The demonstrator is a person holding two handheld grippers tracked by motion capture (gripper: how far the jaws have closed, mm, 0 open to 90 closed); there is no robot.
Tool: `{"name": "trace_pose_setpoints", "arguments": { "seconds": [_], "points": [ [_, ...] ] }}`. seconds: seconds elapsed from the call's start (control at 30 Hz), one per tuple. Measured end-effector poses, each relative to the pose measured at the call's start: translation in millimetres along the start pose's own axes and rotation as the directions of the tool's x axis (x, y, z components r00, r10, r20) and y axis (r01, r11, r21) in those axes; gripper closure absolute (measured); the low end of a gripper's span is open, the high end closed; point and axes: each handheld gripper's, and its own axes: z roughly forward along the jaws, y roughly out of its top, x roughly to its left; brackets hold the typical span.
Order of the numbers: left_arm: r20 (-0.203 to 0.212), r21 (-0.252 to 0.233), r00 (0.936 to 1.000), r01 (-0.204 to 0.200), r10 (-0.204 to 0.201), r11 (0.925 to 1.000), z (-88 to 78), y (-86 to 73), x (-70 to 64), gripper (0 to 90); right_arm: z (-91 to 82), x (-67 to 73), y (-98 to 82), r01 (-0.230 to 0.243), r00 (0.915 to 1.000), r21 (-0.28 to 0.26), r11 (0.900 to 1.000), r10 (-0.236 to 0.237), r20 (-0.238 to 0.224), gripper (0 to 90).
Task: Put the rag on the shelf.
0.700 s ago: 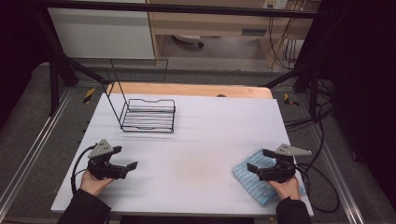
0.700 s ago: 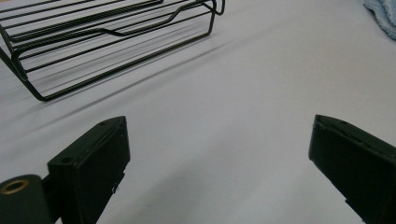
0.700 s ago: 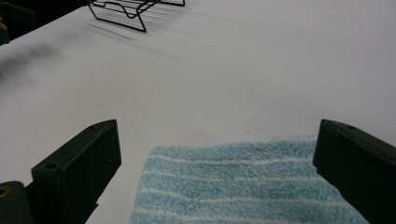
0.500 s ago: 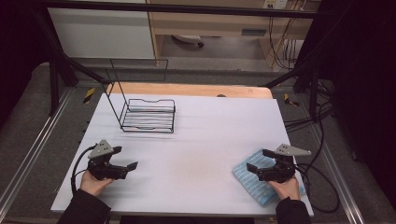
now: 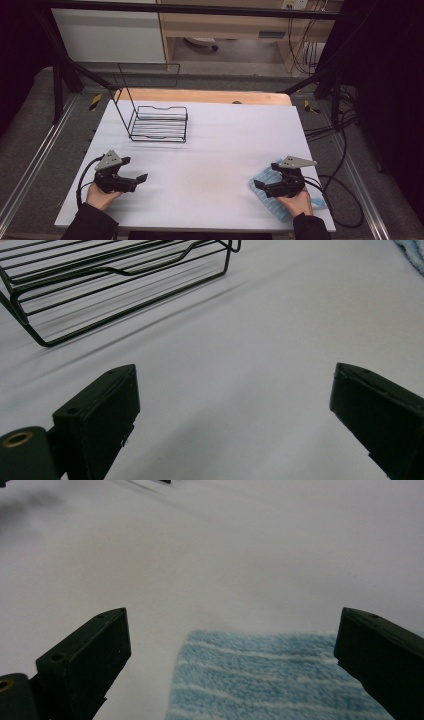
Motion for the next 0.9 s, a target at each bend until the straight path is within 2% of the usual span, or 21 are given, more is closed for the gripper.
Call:
{"name": "trace_pose_setpoints", "arguments": {
  "seconds": [0.17,0.37,0.53,0.7,0.9],
  "points": [
    [-0.003,0.003,1.0,-0.001,0.001,1.0,0.5,-0.2,-0.8,5.6,10.3,9.3,-0.4,0.012,0.9999,0.047,0.999,-0.011,-0.012,3.6],
    [-0.007,0.0,1.0,0.0,0.0,1.0,0.0,-0.2,0.1,5.7,16.3,20.4,-2.9,0.039,0.9992,0.097,0.995,-0.04,0.004,9.7],
    [-0.009,-0.001,1.0,-0.001,0.001,1.0,-0.2,-0.2,0.4,6.0,18.9,25.8,-5.7,0.058,0.9983,0.121,0.991,-0.059,0.0,21.2],
    [-0.008,0.002,1.0,-0.003,0.003,1.0,0.5,0.0,-0.7,6.1,19.3,27.0,-7.0,0.065,0.9976,0.128,0.99,-0.068,0.015,38.4],
    [-0.01,0.007,0.9999,-0.004,0.004,1.0,1.4,-0.1,-0.4,6.2,22.1,29.8,-8.2,0.11,0.9904,0.159,0.981,-0.122,0.065,53.8]
  ]
}}
